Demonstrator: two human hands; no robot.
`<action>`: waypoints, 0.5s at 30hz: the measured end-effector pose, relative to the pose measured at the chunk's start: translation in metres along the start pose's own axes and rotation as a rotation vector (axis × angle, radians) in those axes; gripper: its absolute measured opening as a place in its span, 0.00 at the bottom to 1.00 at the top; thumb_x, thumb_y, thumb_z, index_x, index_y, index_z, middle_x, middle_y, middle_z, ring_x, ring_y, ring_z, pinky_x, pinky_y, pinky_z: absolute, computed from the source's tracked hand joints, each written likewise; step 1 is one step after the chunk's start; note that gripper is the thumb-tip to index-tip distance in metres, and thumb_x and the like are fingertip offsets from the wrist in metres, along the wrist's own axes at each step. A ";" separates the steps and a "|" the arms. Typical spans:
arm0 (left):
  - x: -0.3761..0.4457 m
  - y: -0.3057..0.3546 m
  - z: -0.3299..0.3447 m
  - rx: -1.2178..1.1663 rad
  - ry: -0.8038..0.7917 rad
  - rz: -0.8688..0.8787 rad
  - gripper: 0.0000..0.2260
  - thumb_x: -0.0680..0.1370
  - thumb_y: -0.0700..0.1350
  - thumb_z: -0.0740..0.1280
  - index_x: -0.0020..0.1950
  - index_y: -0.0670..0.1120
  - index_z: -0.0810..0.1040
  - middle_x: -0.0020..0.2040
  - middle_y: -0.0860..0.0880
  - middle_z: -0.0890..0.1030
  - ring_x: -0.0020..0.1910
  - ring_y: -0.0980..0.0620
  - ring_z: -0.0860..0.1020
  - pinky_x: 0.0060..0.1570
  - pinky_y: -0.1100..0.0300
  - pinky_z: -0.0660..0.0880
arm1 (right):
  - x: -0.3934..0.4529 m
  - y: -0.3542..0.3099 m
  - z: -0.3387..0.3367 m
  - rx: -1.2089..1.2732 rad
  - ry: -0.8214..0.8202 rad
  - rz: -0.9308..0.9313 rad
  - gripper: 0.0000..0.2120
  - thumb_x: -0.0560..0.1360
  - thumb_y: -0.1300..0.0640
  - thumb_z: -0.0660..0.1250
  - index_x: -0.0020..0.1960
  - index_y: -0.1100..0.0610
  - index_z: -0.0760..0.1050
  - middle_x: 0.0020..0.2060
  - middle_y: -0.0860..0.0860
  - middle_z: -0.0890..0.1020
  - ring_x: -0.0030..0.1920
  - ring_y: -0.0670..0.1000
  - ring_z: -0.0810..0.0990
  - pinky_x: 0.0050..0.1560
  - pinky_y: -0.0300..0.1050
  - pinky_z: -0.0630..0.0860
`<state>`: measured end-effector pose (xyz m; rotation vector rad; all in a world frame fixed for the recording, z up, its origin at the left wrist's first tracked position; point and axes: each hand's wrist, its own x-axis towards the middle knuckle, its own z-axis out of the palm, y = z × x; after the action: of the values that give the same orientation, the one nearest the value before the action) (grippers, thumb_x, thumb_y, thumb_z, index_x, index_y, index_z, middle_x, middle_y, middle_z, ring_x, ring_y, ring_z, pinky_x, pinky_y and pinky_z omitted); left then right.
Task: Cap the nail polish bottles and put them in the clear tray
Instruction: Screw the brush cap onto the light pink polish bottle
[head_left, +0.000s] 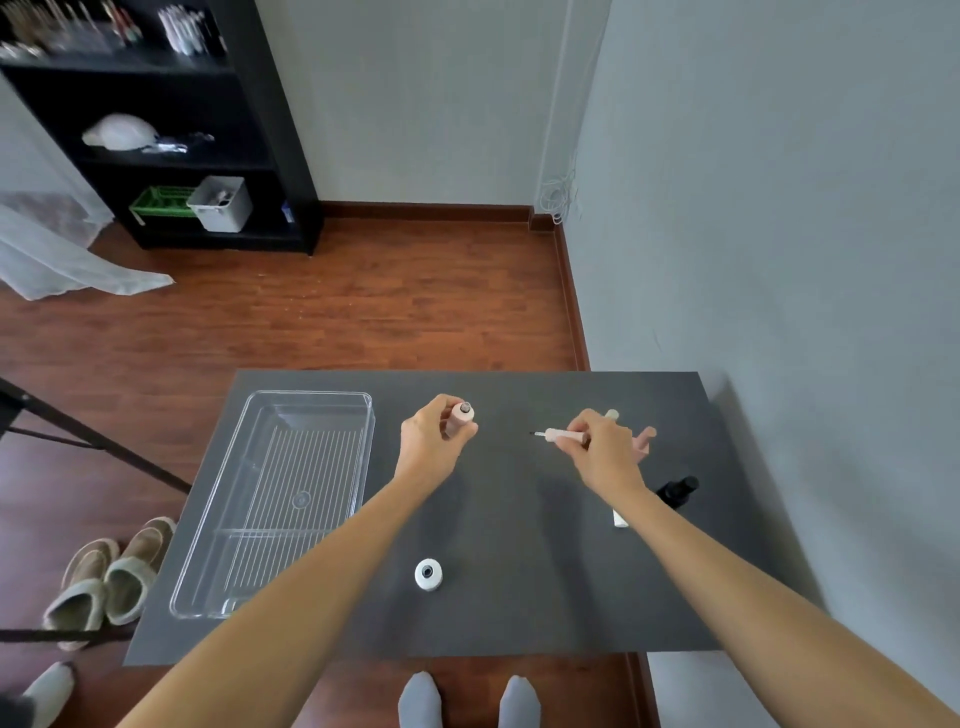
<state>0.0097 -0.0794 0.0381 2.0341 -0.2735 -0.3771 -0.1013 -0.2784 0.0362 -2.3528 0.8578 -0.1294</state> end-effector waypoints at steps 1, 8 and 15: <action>0.001 0.007 -0.001 -0.012 -0.006 0.011 0.06 0.73 0.44 0.72 0.49 0.49 0.80 0.42 0.48 0.84 0.43 0.50 0.81 0.37 0.78 0.70 | 0.003 -0.009 -0.008 0.035 0.022 0.019 0.09 0.72 0.48 0.71 0.39 0.50 0.75 0.28 0.42 0.76 0.36 0.45 0.75 0.49 0.26 0.52; 0.007 0.058 -0.008 -0.082 -0.035 0.083 0.08 0.70 0.47 0.76 0.47 0.52 0.82 0.41 0.54 0.84 0.38 0.60 0.79 0.35 0.79 0.69 | 0.009 -0.064 -0.073 0.469 0.079 -0.100 0.06 0.72 0.50 0.68 0.38 0.51 0.77 0.36 0.42 0.86 0.37 0.43 0.82 0.45 0.44 0.77; 0.009 0.100 -0.009 -0.101 -0.055 0.158 0.09 0.67 0.51 0.79 0.42 0.57 0.80 0.40 0.56 0.83 0.37 0.60 0.79 0.33 0.77 0.70 | 0.018 -0.115 -0.123 0.558 0.159 -0.321 0.04 0.75 0.60 0.69 0.49 0.60 0.80 0.39 0.51 0.86 0.40 0.48 0.86 0.48 0.52 0.84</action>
<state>0.0177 -0.1217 0.1287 1.8908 -0.4374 -0.3422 -0.0595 -0.2857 0.2007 -1.9420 0.4287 -0.6124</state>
